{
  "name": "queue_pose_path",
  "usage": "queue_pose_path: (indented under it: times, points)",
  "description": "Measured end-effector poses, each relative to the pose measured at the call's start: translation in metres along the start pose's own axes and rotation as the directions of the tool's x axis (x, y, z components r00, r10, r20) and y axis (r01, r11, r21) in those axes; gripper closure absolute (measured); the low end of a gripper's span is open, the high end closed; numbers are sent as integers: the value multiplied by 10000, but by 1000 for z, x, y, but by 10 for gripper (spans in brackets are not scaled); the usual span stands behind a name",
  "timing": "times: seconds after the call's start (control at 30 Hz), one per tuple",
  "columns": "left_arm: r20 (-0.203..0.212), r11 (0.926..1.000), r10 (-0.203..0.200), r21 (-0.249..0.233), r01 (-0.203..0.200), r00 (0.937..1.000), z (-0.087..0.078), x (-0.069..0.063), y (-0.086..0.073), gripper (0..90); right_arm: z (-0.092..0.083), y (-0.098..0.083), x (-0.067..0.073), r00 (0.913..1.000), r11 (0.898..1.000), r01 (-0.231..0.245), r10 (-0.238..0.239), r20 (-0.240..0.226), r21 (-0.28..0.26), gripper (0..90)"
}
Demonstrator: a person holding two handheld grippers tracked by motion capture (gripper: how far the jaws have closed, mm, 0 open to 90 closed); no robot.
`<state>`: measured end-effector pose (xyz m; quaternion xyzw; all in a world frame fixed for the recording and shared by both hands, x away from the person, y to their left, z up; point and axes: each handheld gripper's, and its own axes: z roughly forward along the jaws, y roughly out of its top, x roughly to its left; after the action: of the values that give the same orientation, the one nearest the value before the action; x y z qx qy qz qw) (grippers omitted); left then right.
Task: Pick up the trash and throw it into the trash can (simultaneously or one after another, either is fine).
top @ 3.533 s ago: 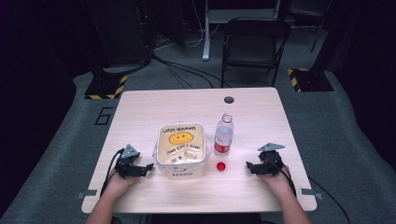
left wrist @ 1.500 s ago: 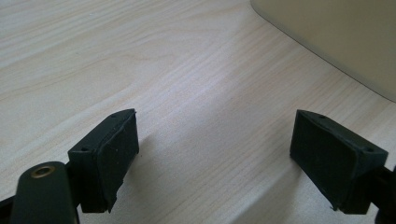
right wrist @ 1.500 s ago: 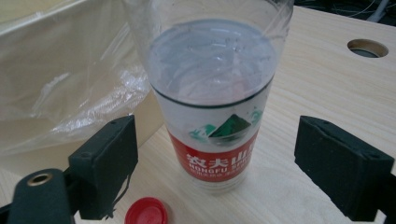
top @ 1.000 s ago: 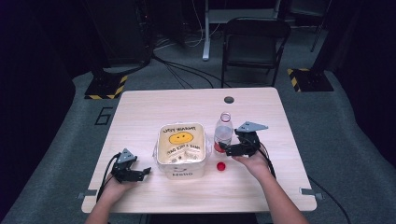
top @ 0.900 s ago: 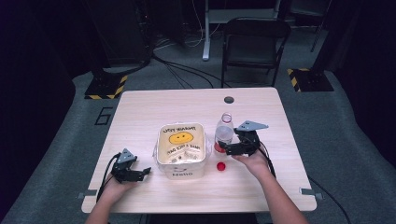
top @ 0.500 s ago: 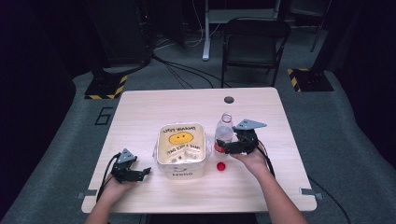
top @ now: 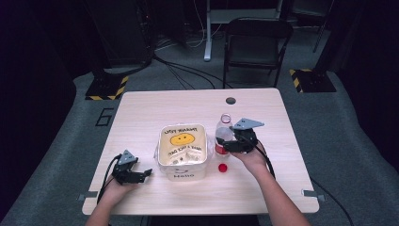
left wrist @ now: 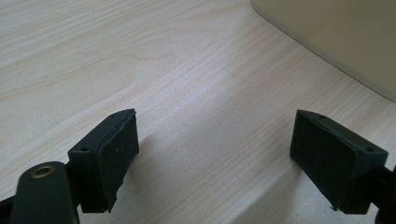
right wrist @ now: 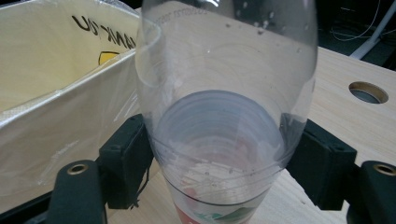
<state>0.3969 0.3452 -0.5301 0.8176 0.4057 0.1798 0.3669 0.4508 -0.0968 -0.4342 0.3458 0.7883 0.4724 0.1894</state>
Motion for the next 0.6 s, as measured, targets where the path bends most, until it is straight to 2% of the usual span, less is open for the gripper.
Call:
queue_pose_path:
  times: [0.17,0.37,0.6]
  points:
    - [0,10000,-1,1,1,10000,0,0,0,153,-4,2,2,10000,9999,-11,11,-13,-141,266]
    - [36,10000,45,40,-45,10000,-1,0,0,153,-13,4,2,9997,9987,-256,255,-30,-439,267]
    - [87,9999,117,69,-117,9999,-1,1,0,154,-28,18,4,9992,9974,-339,325,-234,-633,268]
